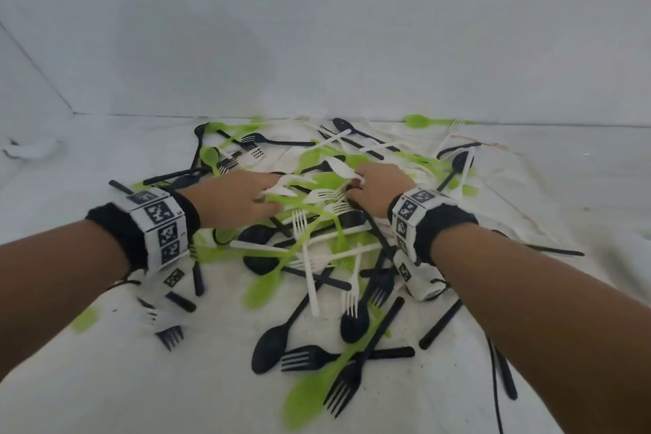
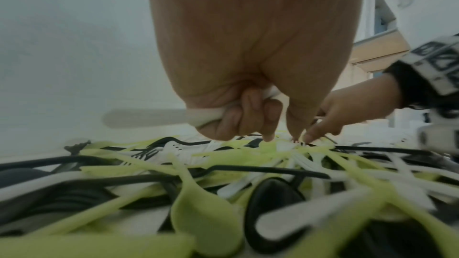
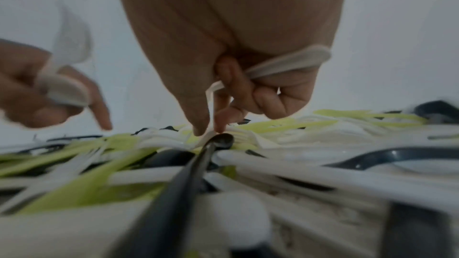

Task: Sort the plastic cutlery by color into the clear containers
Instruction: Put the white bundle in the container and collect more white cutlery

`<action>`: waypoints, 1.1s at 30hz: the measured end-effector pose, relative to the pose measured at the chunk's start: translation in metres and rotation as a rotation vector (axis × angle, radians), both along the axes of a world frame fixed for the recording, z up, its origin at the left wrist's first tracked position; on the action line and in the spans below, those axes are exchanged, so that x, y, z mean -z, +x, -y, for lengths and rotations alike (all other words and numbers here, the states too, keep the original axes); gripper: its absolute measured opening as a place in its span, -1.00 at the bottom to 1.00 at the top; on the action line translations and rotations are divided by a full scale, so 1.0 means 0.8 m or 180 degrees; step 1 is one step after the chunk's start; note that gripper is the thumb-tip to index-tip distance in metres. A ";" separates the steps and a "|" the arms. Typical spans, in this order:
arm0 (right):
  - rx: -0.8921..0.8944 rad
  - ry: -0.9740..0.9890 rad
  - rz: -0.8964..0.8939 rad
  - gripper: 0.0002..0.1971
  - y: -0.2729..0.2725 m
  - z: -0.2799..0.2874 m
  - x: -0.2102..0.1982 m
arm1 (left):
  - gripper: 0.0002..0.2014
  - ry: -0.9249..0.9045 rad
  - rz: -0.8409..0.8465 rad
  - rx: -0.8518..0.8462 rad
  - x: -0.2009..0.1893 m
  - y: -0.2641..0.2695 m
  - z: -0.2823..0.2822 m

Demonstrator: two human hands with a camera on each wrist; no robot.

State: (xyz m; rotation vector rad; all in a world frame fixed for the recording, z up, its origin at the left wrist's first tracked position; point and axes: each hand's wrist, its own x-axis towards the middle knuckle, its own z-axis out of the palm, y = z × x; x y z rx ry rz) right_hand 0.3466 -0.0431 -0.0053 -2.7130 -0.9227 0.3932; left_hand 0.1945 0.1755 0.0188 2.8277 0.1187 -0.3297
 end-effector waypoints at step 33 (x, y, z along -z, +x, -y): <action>0.0282 0.1348 -0.0757 -0.43 -0.130 -0.137 -0.039 | -0.84 -0.2857 0.0653 -0.1619 -0.002 -0.098 -0.084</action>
